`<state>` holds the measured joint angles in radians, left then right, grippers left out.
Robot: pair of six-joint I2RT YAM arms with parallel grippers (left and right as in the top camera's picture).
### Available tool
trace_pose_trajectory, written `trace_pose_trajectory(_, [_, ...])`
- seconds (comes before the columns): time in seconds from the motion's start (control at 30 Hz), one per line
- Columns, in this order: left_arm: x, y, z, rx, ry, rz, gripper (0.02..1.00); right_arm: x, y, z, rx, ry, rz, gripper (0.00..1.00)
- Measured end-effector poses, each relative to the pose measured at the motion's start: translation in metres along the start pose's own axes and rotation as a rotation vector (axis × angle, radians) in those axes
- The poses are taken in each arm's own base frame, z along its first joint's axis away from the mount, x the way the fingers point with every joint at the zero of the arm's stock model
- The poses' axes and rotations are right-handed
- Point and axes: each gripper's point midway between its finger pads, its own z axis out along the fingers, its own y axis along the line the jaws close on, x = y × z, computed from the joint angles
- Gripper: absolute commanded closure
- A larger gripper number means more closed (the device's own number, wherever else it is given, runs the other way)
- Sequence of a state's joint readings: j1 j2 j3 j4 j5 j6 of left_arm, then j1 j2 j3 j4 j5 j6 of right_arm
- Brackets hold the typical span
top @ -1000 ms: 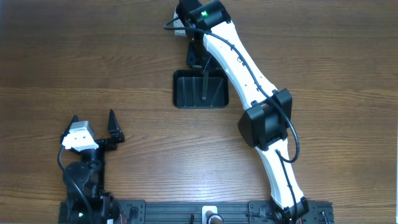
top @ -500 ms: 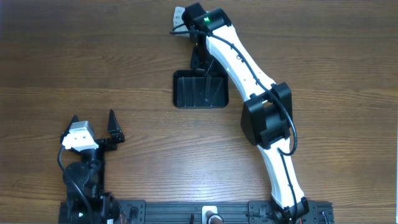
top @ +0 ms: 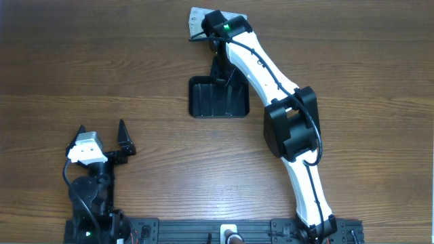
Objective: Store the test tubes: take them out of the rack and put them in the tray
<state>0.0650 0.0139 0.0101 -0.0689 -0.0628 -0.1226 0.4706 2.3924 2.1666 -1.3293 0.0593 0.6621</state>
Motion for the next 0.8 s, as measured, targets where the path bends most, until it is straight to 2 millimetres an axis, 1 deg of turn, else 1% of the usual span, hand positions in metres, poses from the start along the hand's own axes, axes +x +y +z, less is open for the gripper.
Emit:
trace_pose_trajectory(0.53, [0.000,0.000,0.000,0.000,0.000,0.000,0.020,-0.004,0.003,0.003,-0.014,-0.015,0.013,0.930])
trace_pose_trajectory(0.8, [0.000,0.000,0.000,0.000,0.000,0.000,0.020,-0.007,0.005,0.012,-0.012,-0.013,0.015,0.919])
